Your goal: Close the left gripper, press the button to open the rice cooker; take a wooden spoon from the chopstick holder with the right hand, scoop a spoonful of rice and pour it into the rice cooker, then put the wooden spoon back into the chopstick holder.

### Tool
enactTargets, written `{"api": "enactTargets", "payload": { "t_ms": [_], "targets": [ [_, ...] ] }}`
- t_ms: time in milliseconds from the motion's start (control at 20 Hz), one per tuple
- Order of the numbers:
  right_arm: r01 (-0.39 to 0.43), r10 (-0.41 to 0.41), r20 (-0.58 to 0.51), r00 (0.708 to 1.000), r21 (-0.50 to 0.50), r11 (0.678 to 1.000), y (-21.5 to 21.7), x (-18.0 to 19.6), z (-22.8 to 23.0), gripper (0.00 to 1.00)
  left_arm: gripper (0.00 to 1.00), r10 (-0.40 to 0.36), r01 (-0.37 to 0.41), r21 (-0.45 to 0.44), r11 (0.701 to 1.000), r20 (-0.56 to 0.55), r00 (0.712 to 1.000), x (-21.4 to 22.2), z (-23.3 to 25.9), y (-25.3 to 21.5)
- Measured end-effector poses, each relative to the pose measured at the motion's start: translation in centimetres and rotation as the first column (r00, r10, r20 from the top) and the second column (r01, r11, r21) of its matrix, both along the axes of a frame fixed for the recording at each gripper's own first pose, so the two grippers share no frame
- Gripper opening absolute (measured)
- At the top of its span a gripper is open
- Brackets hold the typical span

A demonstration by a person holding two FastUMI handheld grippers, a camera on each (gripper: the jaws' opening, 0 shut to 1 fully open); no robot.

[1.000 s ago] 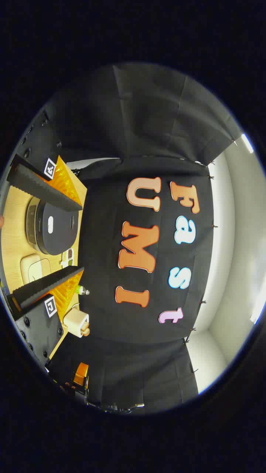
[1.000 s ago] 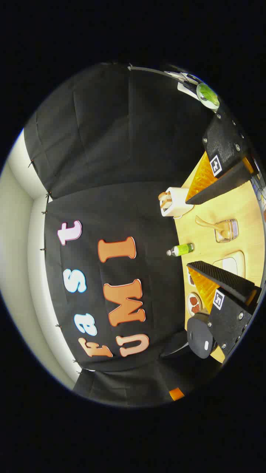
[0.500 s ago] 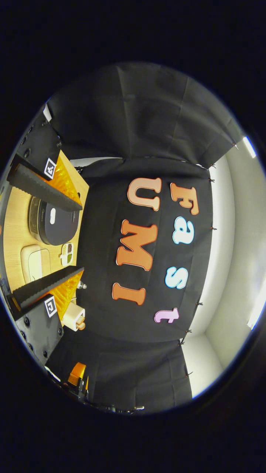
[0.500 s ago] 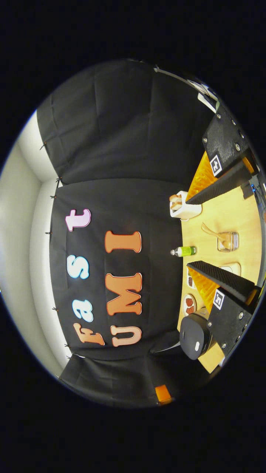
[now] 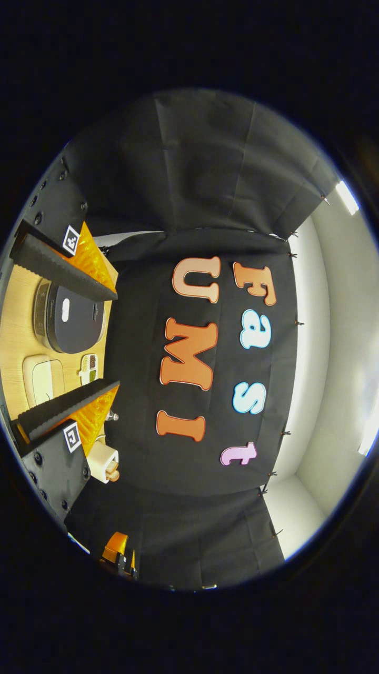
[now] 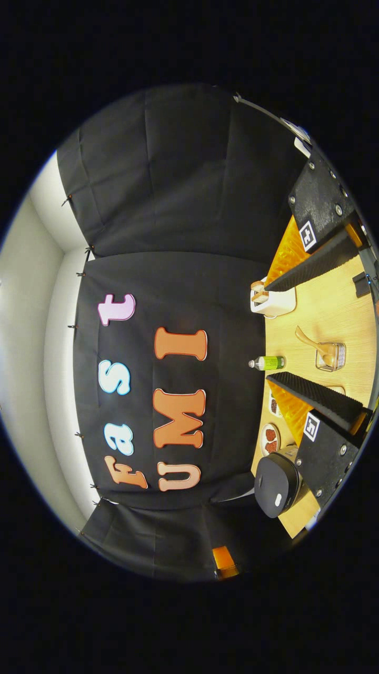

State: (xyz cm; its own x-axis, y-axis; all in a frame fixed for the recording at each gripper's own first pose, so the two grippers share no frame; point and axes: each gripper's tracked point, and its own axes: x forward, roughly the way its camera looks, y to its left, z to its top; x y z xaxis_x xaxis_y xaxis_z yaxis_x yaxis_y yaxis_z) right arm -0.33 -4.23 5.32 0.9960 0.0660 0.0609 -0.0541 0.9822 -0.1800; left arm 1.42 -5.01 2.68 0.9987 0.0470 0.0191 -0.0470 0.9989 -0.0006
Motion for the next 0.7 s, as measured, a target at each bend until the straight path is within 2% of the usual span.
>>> {"api": "enactTargets", "payload": {
  "t_ms": [50,100,300,400,500,700],
  "targets": [
    [-0.004,0.004,0.001,1.000,0.003,1.000,-0.1,0.3,0.0,1.00,1.00,0.003,-0.003,0.001,1.000,0.006,1.000,0.2,0.2,-0.2],
    [-0.005,0.005,0.001,1.000,0.006,1.000,-0.1,0.7,0.0,0.95,0.99,0.009,-0.009,0.007,1.000,0.015,1.000,0.5,0.5,-0.2],
    [-0.012,0.012,-0.010,1.000,0.002,1.000,0.0,1.8,-0.5,0.95,0.95,0.011,-0.013,0.054,0.998,0.024,1.000,1.5,0.9,-0.9],
    [-0.014,0.014,-0.017,1.000,-0.004,1.000,0.0,2.3,-0.8,0.95,0.87,-0.007,0.006,0.073,0.997,0.022,1.000,1.8,0.8,-1.5],
    [-0.016,0.016,-0.027,1.000,-0.002,1.000,0.0,2.7,-1.0,0.95,0.72,-0.018,0.017,0.081,0.997,0.018,1.000,2.2,0.7,-2.1],
    [-0.018,0.018,-0.044,0.999,0.009,1.000,-0.1,3.3,-1.5,0.95,0.25,-0.011,0.009,0.108,0.994,0.017,1.000,3.2,0.6,-2.1]
  ]
}}
